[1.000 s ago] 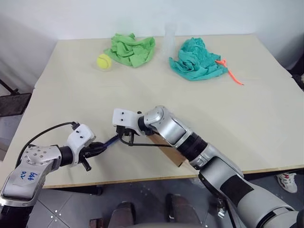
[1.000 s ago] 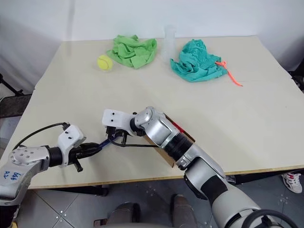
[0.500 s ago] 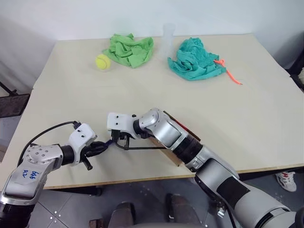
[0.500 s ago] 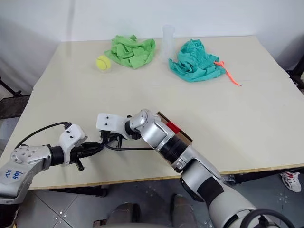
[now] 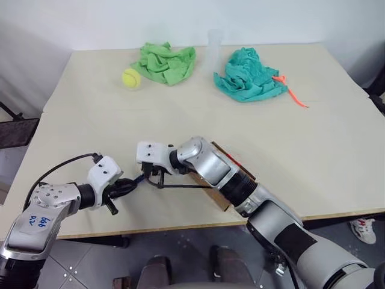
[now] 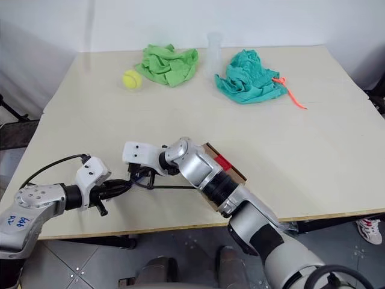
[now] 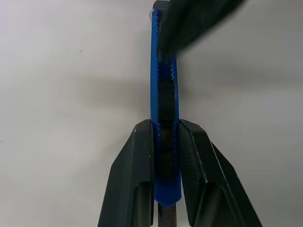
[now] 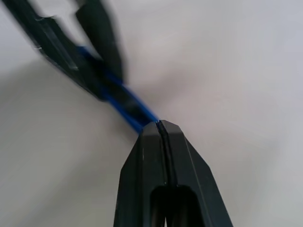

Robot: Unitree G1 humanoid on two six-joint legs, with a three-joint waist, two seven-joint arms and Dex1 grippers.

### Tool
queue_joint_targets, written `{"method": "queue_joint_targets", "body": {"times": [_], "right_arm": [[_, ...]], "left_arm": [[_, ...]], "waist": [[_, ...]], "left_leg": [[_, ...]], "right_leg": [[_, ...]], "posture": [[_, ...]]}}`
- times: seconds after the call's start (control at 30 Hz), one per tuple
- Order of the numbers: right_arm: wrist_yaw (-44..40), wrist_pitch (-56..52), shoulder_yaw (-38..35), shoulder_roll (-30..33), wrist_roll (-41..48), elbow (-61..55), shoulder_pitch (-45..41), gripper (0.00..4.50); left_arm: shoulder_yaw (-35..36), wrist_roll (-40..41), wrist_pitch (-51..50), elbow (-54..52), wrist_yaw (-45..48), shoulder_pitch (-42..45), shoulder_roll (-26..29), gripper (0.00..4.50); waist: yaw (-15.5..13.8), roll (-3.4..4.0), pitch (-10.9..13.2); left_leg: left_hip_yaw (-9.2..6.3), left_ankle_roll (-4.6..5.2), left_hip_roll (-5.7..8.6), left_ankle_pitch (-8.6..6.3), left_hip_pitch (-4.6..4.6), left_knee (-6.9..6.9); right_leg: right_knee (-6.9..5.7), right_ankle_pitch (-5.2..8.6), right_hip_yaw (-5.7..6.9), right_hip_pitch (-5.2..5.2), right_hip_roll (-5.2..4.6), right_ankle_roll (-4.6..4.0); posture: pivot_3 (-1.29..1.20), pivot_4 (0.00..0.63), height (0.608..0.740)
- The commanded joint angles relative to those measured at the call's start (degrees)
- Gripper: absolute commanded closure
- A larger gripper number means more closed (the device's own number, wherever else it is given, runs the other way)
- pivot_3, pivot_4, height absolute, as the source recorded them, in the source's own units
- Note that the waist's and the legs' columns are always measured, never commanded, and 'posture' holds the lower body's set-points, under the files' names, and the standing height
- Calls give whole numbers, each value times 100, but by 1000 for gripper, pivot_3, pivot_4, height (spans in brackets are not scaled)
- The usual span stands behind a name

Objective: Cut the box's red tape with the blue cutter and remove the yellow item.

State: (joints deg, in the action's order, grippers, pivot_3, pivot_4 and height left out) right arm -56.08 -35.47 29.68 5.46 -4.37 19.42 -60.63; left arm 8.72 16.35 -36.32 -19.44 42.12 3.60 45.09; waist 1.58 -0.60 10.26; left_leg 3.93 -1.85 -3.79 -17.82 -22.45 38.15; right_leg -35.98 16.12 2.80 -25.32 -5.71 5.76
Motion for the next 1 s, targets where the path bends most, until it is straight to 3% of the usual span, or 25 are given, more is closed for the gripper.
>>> {"method": "queue_joint_targets", "body": {"times": [0.03,0.27,0.47,0.73,1.0], "right_arm": [[-379,-648,-829,599,488,-851,-399,4467],[-509,-1808,-1467,1442,987,-779,-847,2206],[-361,-3035,-1922,1416,1566,-79,-1471,145],[-279,-3569,-1996,1309,2092,333,-1896,63],[-316,-3476,-1522,1225,2158,412,-1810,63]], "left_arm": [[242,-131,1020,182,-132,81,-231,4024],[122,-261,2605,908,-166,606,-793,4024],[-145,-498,4042,1736,-118,1351,-1247,4024],[-566,-699,4931,2381,-24,1864,-1565,4024],[-709,-689,5102,2453,-8,1924,-1713,4024]], "waist": [[-19,-2,-1],[24,-4,-2],[14,-4,-2],[2,-4,-2],[8,-4,-2]], "left_leg": [[-3,0,0,0,-10,4],[17,3,-2,-3,1,-6],[25,3,-2,-2,1,1],[40,0,-2,-1,0,2],[41,0,-2,0,0,2]], "right_leg": [[0,-1,2,-5,-1,1],[2,0,4,-9,1,0],[0,-1,2,-10,0,2],[5,-2,3,-10,-1,4],[4,-3,3,-11,-1,4]], "posture": [[0,150,740],[0,150,740],[0,150,740],[0,150,740],[0,150,740]]}}
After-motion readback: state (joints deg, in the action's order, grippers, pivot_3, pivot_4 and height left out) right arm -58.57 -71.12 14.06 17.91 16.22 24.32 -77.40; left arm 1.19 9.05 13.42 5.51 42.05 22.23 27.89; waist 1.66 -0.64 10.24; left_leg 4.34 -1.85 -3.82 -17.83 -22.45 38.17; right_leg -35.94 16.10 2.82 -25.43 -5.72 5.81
